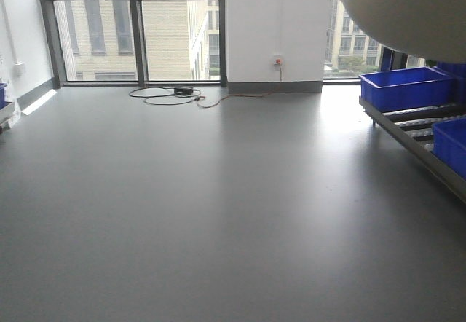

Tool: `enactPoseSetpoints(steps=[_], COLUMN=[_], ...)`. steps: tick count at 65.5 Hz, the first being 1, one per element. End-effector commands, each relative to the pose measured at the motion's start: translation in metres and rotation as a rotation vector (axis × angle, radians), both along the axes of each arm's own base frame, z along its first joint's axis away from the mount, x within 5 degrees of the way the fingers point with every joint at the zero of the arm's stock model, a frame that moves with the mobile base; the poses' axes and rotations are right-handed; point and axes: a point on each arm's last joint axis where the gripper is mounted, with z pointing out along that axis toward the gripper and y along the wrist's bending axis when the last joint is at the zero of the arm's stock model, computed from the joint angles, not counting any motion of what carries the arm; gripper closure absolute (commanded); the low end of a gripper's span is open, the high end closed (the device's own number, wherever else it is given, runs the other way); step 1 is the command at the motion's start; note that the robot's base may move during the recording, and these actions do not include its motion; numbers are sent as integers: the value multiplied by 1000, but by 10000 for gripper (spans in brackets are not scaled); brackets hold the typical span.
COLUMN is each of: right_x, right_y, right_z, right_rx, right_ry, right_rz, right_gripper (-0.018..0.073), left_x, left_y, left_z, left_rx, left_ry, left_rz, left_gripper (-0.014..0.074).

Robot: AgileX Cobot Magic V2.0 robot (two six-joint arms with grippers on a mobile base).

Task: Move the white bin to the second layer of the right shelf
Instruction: 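Turn the base along the window wall holding the bin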

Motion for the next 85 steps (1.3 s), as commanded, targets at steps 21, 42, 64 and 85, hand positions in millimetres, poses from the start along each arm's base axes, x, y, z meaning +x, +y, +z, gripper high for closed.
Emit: enactPoseSetpoints(steps=[21,42,64,85], right_x=[1,1,1,1], right_y=[-2,-2,-2,-2], right_z=[19,19,19,19], right_rx=[39,39,39,39], right_ry=[-131,-131,-131,-132], right_rz=[-19,-19,-19,-20], right_gripper=[503,503,503,503], left_x=[1,1,1,1], left_y=[0,0,0,0], left_z=[-4,-4,-4,-4], left_rx=[-8,-8,-8,-8], left_ry=[-52,-52,-52,-52], left_rz=[-4,-4,-4,-4], left_gripper=[512,512,512,512])
